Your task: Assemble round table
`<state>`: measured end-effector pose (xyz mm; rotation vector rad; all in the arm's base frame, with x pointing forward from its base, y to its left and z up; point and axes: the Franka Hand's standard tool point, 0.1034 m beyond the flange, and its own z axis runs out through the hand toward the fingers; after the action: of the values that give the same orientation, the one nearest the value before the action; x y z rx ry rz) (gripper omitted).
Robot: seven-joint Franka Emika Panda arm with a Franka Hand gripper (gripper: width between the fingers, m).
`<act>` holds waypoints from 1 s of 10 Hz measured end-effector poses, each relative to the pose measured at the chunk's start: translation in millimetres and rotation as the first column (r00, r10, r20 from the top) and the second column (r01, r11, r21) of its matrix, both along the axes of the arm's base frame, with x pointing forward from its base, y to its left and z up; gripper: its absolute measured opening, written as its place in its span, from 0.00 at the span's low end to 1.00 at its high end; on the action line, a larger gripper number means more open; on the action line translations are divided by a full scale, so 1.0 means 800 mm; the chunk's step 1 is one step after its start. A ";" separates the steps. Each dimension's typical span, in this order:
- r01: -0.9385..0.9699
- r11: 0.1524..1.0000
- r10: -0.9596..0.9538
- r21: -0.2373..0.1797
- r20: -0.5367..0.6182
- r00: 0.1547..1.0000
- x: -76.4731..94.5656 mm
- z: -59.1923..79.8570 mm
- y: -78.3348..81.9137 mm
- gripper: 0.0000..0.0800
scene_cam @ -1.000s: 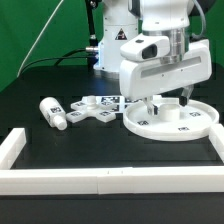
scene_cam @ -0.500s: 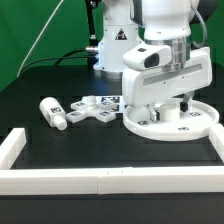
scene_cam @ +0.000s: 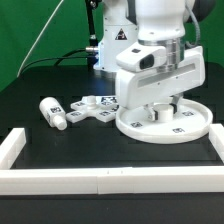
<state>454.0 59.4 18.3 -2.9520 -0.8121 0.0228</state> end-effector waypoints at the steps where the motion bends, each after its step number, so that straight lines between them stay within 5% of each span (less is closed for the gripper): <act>1: -0.019 1.000 0.019 0.003 -0.010 1.000 0.014 0.007 -0.003 0.51; 3: -0.054 0.999 0.054 0.005 -0.035 0.998 0.032 0.018 -0.011 0.51; 7: -0.051 0.999 0.051 0.005 -0.038 0.998 0.028 0.013 -0.011 0.51; 8: -0.075 0.997 0.076 0.014 -0.071 0.995 0.037 0.014 -0.021 0.51; 10: -0.094 0.995 0.095 0.027 -0.056 0.994 0.087 0.016 -0.029 0.51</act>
Offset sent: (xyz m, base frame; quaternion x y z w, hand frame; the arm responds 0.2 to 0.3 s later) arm 0.0000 0.0000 0.0000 0.0000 0.0000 0.0000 1.0000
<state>523.8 36.1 31.2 -2.8736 -0.9366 0.1015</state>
